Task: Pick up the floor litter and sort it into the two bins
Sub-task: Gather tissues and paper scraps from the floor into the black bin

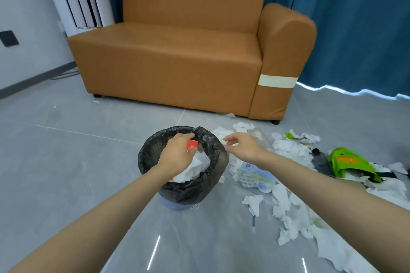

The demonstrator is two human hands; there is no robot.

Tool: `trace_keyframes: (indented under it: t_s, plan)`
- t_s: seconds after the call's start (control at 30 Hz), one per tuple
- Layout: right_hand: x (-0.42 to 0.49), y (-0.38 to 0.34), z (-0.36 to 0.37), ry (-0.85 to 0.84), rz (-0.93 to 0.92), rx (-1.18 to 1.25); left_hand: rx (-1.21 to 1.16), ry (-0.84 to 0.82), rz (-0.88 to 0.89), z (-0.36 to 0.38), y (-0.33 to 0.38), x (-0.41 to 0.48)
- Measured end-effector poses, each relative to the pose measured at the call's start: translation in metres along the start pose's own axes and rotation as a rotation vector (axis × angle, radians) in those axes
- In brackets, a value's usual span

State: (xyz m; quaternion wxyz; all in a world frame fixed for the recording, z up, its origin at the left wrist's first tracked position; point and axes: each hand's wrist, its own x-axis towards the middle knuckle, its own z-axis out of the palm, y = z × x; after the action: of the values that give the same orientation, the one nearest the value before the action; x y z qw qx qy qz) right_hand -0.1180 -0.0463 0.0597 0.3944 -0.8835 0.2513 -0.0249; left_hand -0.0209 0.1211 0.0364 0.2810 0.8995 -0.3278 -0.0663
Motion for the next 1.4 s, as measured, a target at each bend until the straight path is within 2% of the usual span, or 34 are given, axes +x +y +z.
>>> trace_keyframes:
  t_s: [0.27,0.5,0.6,0.7,0.83,1.07,1.2,1.4]
  plan:
    - [-0.049,-0.031,-0.107,0.103,-0.030,-0.141,-0.084,0.016,0.109,-0.048,0.120,0.004]
    - [-0.077,-0.008,-0.149,0.270,0.084,-0.071,-0.132,-0.049,0.109,-0.058,0.188,-0.005]
    - [-0.090,0.018,-0.147,0.312,0.149,-0.003,-0.258,-0.072,0.065,-0.036,0.203,-0.014]
    - [-0.104,0.052,-0.139,0.321,0.247,0.045,-0.407,-0.164,-0.008,0.000,0.208,-0.026]
    - [-0.119,0.102,-0.122,0.317,0.335,0.117,-0.445,-0.212,-0.060,0.050,0.199,-0.047]
    - [-0.151,0.191,-0.083,0.281,0.552,0.134,-0.408,-0.353,-0.096,0.143,0.174,-0.073]
    - [-0.177,0.249,-0.062,0.235,0.639,0.056,-0.377,-0.401,-0.079,0.186,0.165,-0.083]
    - [-0.228,0.322,-0.024,0.178,0.874,0.021,-0.332,-0.465,-0.033,0.242,0.169,-0.098]
